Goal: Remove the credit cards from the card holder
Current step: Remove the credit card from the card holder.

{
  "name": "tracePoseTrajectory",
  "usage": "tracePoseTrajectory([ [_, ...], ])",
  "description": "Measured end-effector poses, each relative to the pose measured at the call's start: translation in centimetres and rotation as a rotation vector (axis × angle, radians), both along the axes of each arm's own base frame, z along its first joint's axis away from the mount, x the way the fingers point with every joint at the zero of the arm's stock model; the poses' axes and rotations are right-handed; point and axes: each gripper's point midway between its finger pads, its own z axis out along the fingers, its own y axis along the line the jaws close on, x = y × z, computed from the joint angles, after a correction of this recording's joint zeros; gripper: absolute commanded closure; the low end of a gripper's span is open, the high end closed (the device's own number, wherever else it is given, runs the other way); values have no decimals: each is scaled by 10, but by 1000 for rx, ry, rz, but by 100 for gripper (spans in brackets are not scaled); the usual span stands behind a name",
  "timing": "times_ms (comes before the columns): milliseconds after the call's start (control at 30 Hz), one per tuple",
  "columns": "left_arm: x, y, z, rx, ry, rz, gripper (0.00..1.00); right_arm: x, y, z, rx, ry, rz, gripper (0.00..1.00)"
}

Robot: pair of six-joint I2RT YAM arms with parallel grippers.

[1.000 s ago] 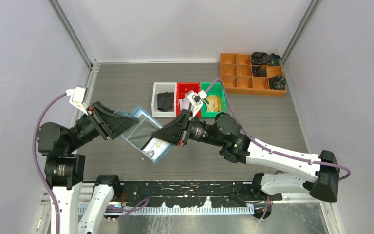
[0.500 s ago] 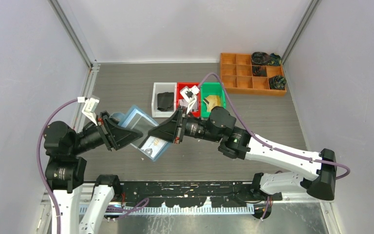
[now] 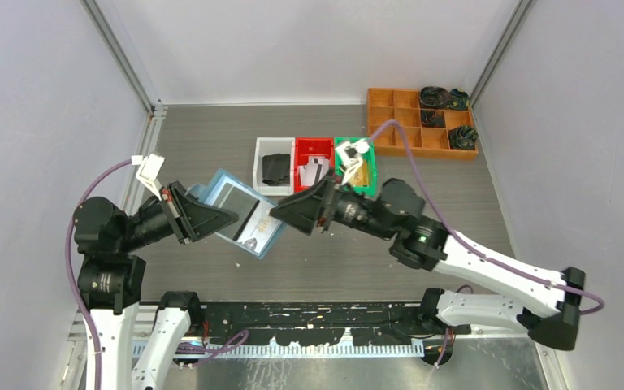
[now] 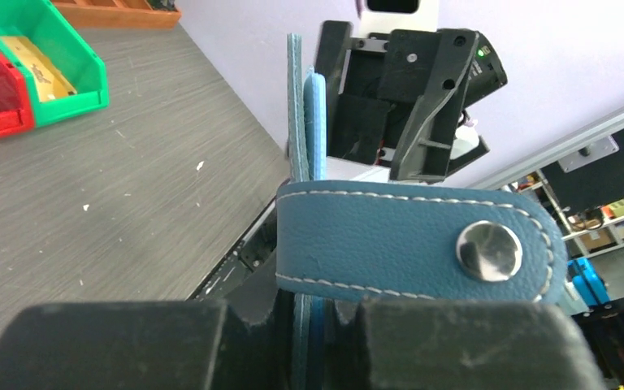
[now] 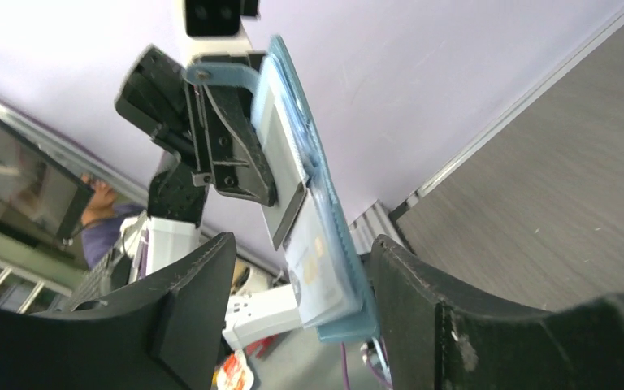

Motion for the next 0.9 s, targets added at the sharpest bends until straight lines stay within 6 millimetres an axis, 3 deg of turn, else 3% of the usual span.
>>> tracePoseTrajectory([
  [167, 9, 0, 4, -24, 35, 17, 95, 3, -54, 37, 66, -36, -131, 36],
  [300, 16, 3, 5, -34, 39, 64, 95, -8, -67, 67, 138, -46, -112, 39],
  [400, 21, 4, 7, -44, 47, 94, 94, -13, -50, 74, 168, -13, -31, 41],
  [467, 23, 5, 7, -49, 53, 106, 94, -12, -28, 63, 152, 30, 22, 41],
  [567, 24, 6, 8, -58, 66, 116, 95, -7, 9, 27, 83, 115, 86, 41],
  [633, 25, 6, 8, -62, 70, 123, 95, -4, 27, -5, 18, 175, 109, 42],
  [700, 27, 7, 9, -64, 71, 134, 95, -4, 35, -22, -15, 209, 126, 42],
  [767, 28, 7, 9, -67, 72, 141, 95, -5, 39, -25, -15, 224, 143, 43],
  [900, 29, 7, 10, -76, 84, 145, 93, -9, 39, -10, 43, 213, 169, 45],
])
